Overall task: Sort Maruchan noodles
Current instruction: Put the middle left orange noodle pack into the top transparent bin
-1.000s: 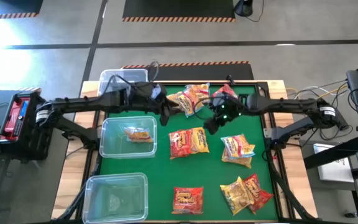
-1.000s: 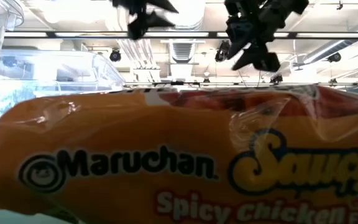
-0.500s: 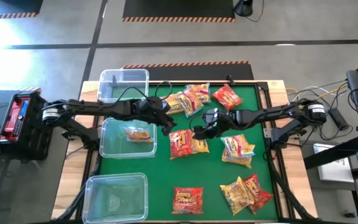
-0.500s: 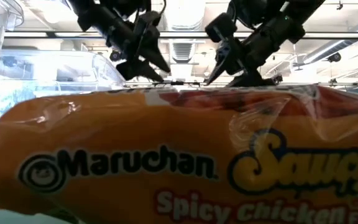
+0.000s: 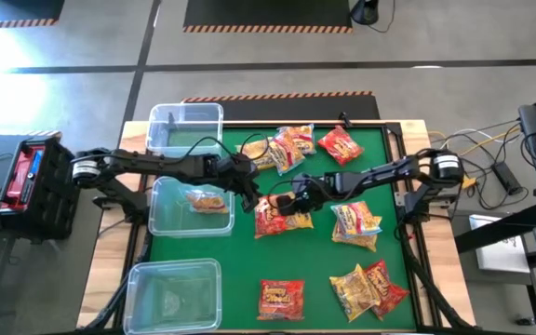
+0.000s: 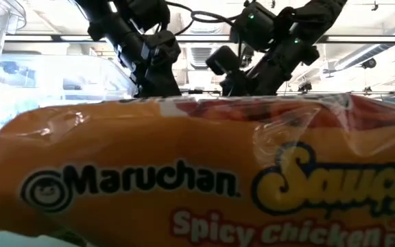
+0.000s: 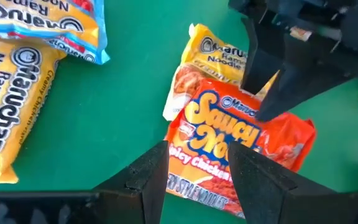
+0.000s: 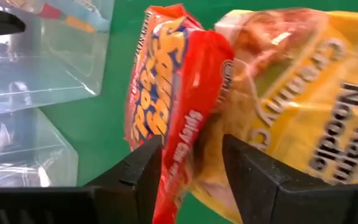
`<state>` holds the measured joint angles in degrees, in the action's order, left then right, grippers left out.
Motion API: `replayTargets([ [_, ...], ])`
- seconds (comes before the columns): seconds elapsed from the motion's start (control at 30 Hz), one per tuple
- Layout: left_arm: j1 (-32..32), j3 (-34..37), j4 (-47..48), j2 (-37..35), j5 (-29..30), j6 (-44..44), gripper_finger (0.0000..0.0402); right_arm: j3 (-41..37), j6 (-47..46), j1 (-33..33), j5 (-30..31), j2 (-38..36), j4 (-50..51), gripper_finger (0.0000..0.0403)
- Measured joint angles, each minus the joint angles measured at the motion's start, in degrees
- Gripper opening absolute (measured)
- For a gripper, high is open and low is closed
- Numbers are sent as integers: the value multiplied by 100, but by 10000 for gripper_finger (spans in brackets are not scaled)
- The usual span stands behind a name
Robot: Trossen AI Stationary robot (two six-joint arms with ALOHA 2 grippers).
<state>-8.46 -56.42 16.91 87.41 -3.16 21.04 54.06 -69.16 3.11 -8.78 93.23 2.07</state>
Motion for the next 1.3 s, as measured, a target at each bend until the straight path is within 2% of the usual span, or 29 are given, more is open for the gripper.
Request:
replayTargets([
  [0.17, 3, -9, 68, -1, 4, -32, 150, 223, 210, 0, -1, 281, -51, 174],
  [0.33, 3, 0, 127, -49, -41, -2, 150, 377, 323, 0, -9, 473, -68, 169],
  [0.47, 3, 10, 231, -109, -63, 7, 150, 398, 389, 0, -3, 487, -63, 142],
  [0.87, 3, 22, 369, -598, -73, 66, 150, 385, 626, 2, -9, 482, -59, 18],
  [1.1, 3, 22, 369, -903, -65, -14, 150, 380, 968, 2, -72, 417, -49, 9],
  [1.3, 1, 20, 556, -1057, -223, -460, 150, 378, 1835, 2, -270, 41, 32, 8],
])
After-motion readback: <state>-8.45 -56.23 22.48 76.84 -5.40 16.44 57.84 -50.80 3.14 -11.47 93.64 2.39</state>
